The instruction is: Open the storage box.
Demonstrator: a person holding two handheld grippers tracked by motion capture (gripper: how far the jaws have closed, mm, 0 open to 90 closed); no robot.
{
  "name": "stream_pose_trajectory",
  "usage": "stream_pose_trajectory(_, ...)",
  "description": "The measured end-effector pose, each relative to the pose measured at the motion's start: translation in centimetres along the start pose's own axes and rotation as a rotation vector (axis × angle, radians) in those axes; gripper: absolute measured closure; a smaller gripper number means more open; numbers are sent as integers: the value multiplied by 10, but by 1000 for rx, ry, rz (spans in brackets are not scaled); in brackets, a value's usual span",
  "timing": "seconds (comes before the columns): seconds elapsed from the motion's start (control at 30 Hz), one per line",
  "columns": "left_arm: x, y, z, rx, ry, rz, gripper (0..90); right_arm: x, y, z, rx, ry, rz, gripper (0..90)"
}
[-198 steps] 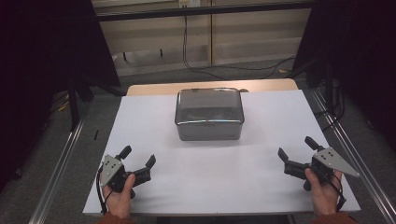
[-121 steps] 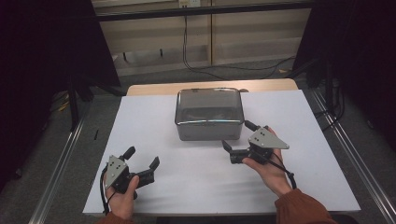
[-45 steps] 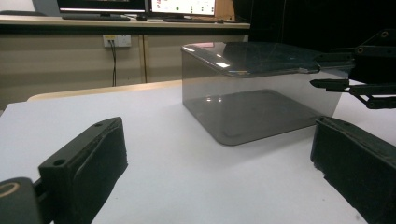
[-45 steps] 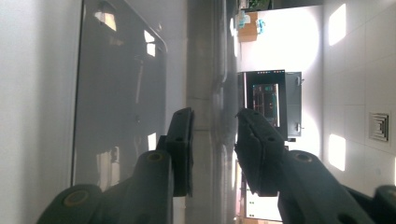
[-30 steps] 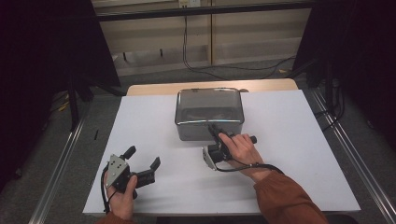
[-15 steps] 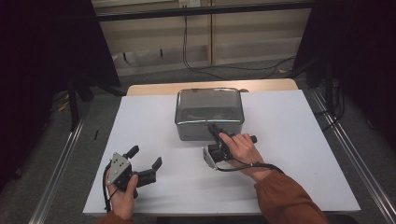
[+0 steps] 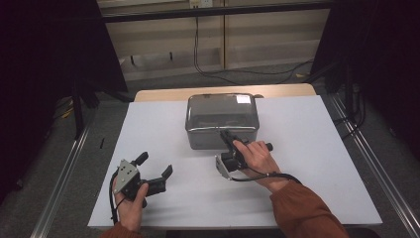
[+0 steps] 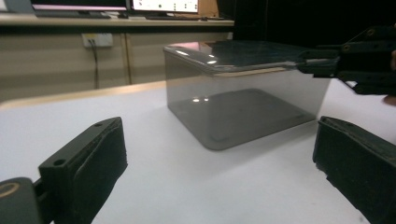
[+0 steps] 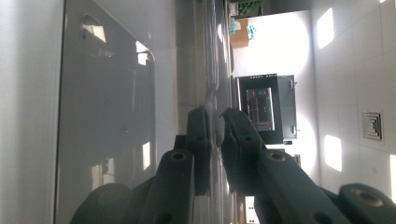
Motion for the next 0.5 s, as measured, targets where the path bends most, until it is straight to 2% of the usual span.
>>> stream_pose_trajectory(0.13, 0, -9, -2, 6, 10, 23, 21, 4, 0, 2, 10, -3, 13, 814)
stream_pose_trajectory(0.2, 0, -13, -3, -1, -9, 24, 21, 4, 0, 2, 13, -9, 15, 812)
stream_pose_trajectory(0.37, -2, -23, -5, 2, 6, 40, 20, 3, -2, 3, 16, -12, 17, 808)
stream_pose_trajectory(0.5, -7, -29, -5, -4, 12, 33, 21, 4, -2, 3, 26, -11, 26, 809)
Point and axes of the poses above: each handheld gripper's, and its own axes: y roughly backward along the jaws, z roughly out of its underside, x roughly to its right, the point moved 1 cm from there along -y, roughly forward along the jaws, and after that the axes turned 2 degrees about y, right-handed, at the moved point
